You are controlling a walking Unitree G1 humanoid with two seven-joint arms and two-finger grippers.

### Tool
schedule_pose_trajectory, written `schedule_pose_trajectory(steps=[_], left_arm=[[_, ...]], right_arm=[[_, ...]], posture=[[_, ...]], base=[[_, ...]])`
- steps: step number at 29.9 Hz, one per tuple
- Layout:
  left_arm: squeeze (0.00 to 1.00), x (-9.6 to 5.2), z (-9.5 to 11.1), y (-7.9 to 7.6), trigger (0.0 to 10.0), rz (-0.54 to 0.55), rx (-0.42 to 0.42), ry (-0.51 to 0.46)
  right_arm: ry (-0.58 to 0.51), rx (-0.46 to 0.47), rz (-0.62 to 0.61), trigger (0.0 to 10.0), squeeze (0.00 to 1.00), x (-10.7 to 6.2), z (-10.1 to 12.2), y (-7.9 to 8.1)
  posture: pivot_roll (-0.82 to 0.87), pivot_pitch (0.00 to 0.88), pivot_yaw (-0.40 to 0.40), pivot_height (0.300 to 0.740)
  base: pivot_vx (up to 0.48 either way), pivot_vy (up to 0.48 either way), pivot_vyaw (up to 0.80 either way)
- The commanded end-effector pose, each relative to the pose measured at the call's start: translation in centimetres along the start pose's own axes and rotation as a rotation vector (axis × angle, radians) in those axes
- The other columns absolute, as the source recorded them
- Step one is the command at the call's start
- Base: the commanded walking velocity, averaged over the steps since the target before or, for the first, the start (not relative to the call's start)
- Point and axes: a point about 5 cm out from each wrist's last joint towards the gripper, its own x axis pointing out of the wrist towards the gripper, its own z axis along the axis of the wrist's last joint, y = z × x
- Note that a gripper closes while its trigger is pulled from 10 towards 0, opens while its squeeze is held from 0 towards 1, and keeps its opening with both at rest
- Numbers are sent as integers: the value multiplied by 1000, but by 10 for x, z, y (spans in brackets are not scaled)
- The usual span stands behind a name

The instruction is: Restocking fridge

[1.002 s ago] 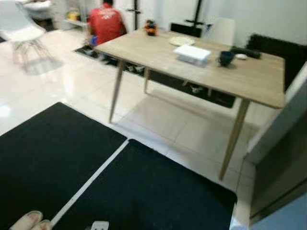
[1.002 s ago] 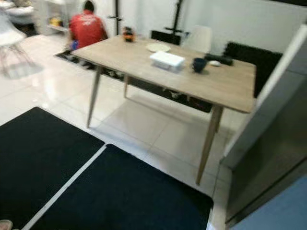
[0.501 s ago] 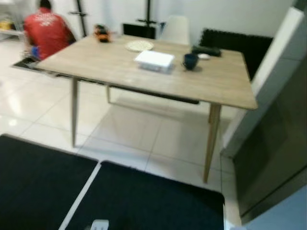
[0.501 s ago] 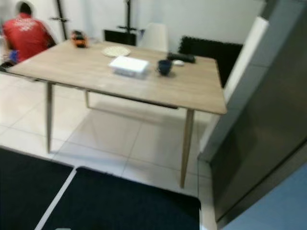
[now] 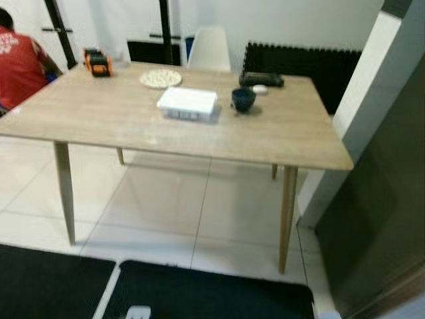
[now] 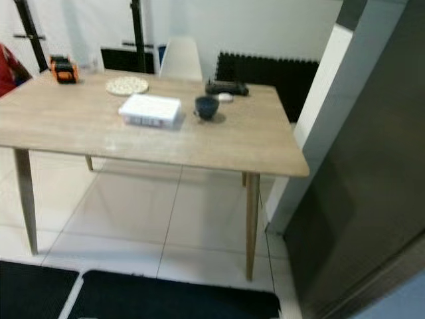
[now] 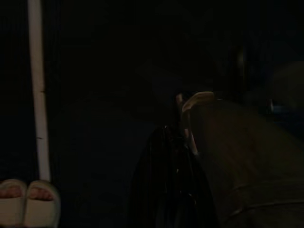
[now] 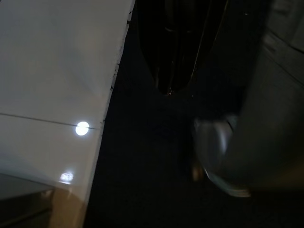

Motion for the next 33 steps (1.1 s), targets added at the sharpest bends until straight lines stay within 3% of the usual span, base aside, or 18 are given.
schedule_pose_trajectory(steps=[1, 25, 33], left_arm=[[0, -1, -7, 0, 10000, -2, 9, 30], [0, 0, -4, -1, 10000, 3, 17, 22], [0, 0, -5, 0, 10000, 17, -1, 25]], right_arm=[[-6, 7, -7, 10000, 0, 0, 2, -2], [-11, 0, -11, 10000, 0, 0, 4, -5], [-5, 2, -8, 10000, 0, 0, 2, -4]], posture=[[-63, 0, -1, 740], [-65, 0, -8, 740], [-64, 0, -7, 740]], base=[[326, 0, 0], [323, 0, 0], [0, 0, 0]])
